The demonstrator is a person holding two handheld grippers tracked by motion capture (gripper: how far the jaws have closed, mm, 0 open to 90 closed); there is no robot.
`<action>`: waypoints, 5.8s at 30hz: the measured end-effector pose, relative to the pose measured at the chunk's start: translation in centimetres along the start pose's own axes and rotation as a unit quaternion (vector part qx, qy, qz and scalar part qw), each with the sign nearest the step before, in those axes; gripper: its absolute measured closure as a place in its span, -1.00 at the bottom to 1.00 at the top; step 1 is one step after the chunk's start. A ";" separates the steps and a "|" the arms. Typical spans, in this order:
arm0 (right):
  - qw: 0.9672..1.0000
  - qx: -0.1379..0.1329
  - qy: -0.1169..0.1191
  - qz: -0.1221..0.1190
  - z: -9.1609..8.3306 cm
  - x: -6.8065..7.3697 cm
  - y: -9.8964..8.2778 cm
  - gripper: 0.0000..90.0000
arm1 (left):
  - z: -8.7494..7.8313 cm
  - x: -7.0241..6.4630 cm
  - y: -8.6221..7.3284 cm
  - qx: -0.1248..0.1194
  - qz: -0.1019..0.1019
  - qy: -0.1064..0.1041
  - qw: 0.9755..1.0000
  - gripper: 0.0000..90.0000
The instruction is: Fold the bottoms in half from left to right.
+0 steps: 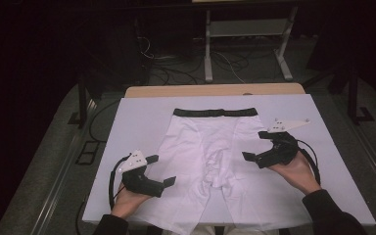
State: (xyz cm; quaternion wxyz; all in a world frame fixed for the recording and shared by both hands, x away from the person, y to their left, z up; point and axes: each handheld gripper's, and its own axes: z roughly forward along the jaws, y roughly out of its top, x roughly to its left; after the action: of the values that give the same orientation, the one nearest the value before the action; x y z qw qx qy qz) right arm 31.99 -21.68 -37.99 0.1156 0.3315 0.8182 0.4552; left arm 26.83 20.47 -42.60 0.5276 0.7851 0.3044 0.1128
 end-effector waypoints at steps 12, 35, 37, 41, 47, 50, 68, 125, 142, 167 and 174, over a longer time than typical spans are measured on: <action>1.000 -0.002 0.004 0.005 0.7 -0.6 0.8 -1.00 | 0.0 0.0 0.0 -0.001 0.000 -0.001 1.000 -1.00; 1.000 0.012 0.014 0.004 3.0 -1.6 3.0 -1.00 | 0.0 0.0 0.0 0.000 -0.001 -0.002 1.000 -1.00; 1.000 0.012 0.015 0.004 3.0 -1.6 3.2 -1.00 | 0.0 0.0 0.0 0.000 -0.001 -0.002 1.000 -1.00; 1.000 0.011 0.019 0.002 3.5 -1.6 3.9 -1.00 | 0.0 0.0 0.0 -0.001 -0.001 -0.003 1.000 -1.00; 1.000 0.012 0.024 0.000 4.2 -1.6 4.5 -1.00 | 0.0 0.0 0.0 -0.001 -0.001 -0.003 1.000 -1.00; 1.000 0.013 0.027 0.004 4.5 -1.7 4.7 -1.00 | 0.0 0.0 0.0 -0.001 0.000 -0.004 1.000 -1.00; 0.999 0.017 0.034 -0.003 7.2 -1.4 7.2 -1.00 | 0.0 0.0 0.0 -0.003 0.001 -0.006 1.000 -1.00; 0.998 0.031 0.044 -0.030 15.2 -0.1 14.1 -1.00 | -0.1 0.0 0.1 -0.009 -0.001 -0.013 1.000 -1.00; 0.998 0.045 0.045 -0.026 19.1 0.2 14.6 -1.00 | -0.2 0.0 0.1 -0.013 -0.003 -0.016 1.000 -1.00; 0.999 0.036 0.036 -0.011 23.4 0.6 15.5 -1.00 | -0.2 0.1 0.1 -0.016 -0.003 -0.017 1.000 -1.00; 0.999 0.040 0.032 -0.013 25.0 1.0 15.7 -0.99 | -0.3 0.1 0.2 -0.020 -0.005 -0.018 1.000 -1.00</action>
State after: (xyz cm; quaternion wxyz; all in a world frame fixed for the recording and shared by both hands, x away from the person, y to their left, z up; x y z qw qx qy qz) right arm 50.32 1.44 -38.98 0.0822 0.3103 0.8434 0.4309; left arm 26.83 20.78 -42.34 0.5493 0.7747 0.2962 0.1018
